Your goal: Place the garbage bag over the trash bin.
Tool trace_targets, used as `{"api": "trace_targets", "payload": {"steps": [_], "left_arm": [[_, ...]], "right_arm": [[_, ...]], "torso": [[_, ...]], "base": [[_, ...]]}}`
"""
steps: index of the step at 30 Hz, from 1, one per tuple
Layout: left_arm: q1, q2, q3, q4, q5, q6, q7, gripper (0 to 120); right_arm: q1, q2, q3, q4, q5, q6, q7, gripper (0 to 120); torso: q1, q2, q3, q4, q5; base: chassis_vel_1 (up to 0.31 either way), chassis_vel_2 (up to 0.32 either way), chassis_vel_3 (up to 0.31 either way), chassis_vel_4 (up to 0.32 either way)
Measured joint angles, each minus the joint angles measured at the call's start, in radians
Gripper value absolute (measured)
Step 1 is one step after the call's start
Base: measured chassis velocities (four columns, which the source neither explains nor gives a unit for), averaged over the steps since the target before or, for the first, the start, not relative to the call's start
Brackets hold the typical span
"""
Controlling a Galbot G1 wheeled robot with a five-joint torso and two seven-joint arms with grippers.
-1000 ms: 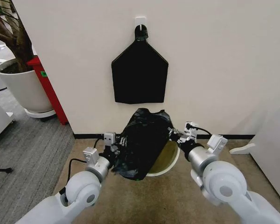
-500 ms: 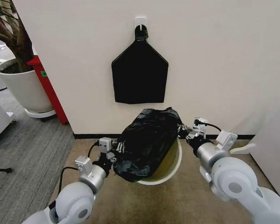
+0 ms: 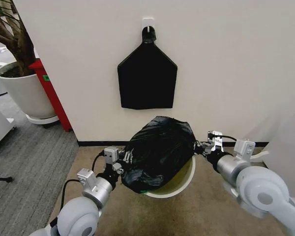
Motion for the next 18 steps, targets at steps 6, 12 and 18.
{"api": "trace_targets", "payload": {"steps": [6, 12, 18], "left_arm": [[0.026, -0.02, -0.008, -0.005, -0.009, -0.02, 0.008, 4], [0.023, -0.025, -0.011, 0.009, -0.054, -0.02, 0.001, 4], [0.007, -0.026, -0.008, 0.03, -0.101, -0.016, -0.001, 4]], "right_arm": [[0.001, -0.058, 0.015, -0.01, 0.074, -0.041, -0.027, 12], [-0.004, -0.057, 0.106, 0.006, 0.121, -0.033, 0.039, 33], [-0.022, -0.049, 0.198, 0.011, 0.238, -0.022, 0.106, 54]], "torso": [[0.0, 0.0, 0.0, 0.0, 0.0005], [0.0, 0.0, 0.0, -0.0001, 0.0003], [0.0, 0.0, 0.0, -0.0001, 0.0004]], "base": [[0.0, 0.0, 0.0, 0.0], [0.0, 0.0, 0.0, 0.0], [0.0, 0.0, 0.0, 0.0]]}}
